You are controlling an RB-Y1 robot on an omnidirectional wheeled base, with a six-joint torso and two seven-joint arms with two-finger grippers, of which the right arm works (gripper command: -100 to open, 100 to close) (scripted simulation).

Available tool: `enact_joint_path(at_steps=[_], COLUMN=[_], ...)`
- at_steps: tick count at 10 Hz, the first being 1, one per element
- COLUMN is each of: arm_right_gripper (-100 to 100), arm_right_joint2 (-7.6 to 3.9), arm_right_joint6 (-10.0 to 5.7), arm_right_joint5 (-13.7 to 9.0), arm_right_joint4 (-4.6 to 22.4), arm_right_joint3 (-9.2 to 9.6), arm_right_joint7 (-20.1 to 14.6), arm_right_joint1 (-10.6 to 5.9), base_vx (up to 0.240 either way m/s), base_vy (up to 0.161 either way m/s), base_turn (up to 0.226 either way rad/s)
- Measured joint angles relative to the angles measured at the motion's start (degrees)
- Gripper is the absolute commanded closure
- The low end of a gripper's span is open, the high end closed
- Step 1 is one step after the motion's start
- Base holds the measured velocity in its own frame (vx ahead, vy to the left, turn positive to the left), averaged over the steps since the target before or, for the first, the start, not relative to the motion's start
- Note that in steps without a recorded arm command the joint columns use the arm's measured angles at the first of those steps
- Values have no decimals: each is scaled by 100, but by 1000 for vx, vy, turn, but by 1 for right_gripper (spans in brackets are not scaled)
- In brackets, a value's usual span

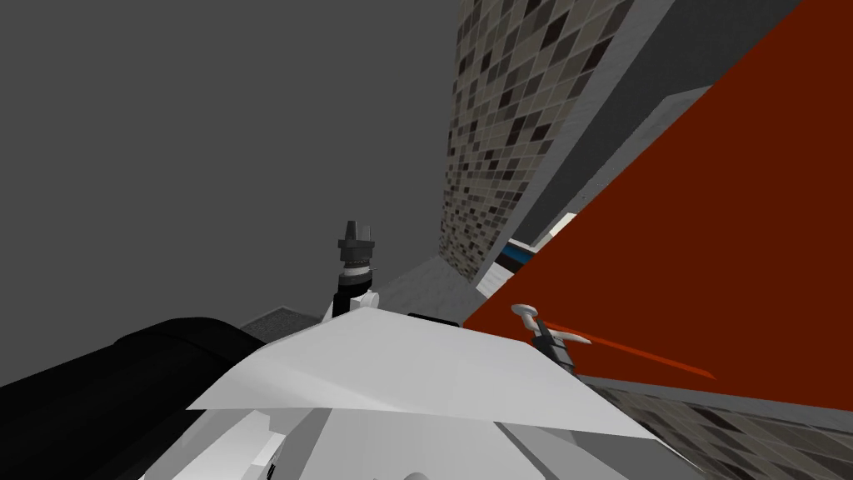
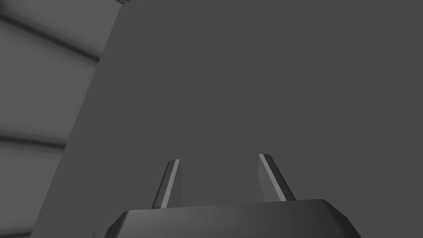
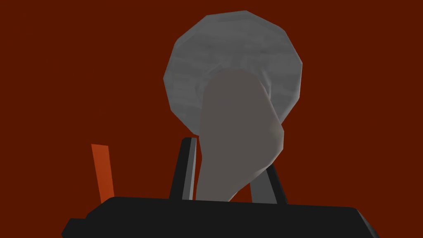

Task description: Pull the door open

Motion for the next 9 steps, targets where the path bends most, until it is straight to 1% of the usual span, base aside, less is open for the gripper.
enact_joint_path(at_steps=[2,6,9], arm_right_gripper=[100,100,100], arm_right_joint2=[-47,-159,-239], arm_right_joint6=[-78,-359,-524], arm_right_joint5=[-6,1,2], arm_right_joint4=[50,259,342], arm_right_joint3=[38,150,230], arm_right_joint7=[-41,-144,-201], arm_right_joint1=[12,5,41], base_vx=[-202,-204,-213], base_vy=[-54,-35,-28], base_turn=[159,147,149])
